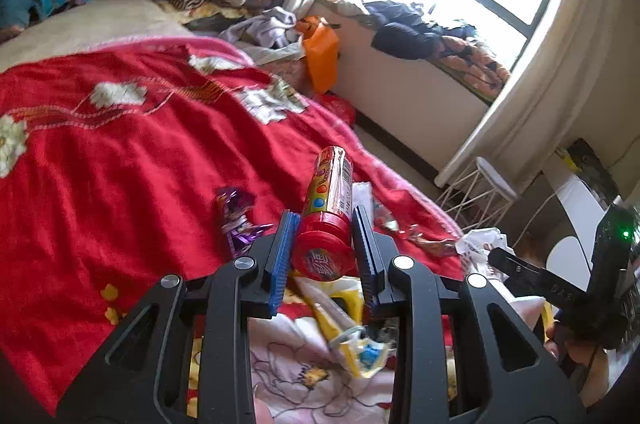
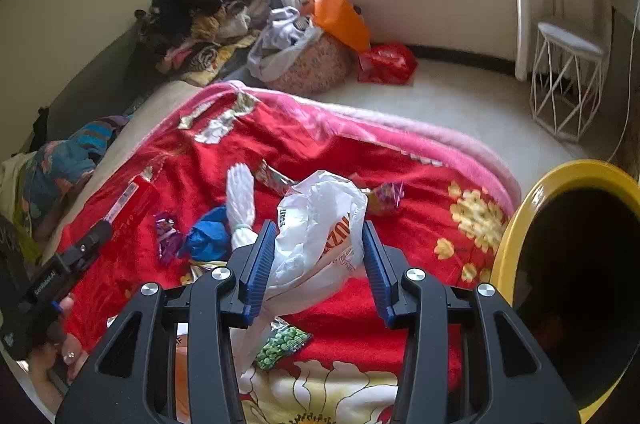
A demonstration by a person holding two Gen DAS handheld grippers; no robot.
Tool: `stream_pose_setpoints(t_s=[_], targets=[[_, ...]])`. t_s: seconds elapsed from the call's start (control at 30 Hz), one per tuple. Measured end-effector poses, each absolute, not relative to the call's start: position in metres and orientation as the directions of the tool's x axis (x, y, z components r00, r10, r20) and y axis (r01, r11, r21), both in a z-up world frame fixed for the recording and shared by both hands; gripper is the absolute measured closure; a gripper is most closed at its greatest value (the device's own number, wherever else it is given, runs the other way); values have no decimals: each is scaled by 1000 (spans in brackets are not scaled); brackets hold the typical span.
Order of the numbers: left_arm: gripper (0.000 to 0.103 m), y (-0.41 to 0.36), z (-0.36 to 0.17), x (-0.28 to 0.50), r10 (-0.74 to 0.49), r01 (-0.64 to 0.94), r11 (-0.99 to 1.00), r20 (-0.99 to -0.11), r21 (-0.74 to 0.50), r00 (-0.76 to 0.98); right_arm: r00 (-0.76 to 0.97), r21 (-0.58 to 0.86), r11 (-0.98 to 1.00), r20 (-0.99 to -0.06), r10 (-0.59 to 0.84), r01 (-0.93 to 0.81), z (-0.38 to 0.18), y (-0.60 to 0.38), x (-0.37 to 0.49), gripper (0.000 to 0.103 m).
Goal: Collect trash
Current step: 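Carry the red tube and white bag in both grippers over the yellow bin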
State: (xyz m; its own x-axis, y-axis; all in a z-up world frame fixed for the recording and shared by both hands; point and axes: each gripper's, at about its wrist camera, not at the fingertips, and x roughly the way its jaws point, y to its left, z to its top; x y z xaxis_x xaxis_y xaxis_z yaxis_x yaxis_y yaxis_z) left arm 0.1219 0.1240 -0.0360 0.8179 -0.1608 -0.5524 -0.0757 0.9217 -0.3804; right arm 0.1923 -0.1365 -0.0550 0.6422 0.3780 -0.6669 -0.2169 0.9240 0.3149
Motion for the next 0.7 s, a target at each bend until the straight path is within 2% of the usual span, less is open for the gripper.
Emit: stream_pose_setpoints(t_s=[0.7], targets=[[80, 60, 1, 106, -283, 116, 930, -480, -348, 830, 761, 279, 939, -560, 328, -199, -4, -184, 157, 62]])
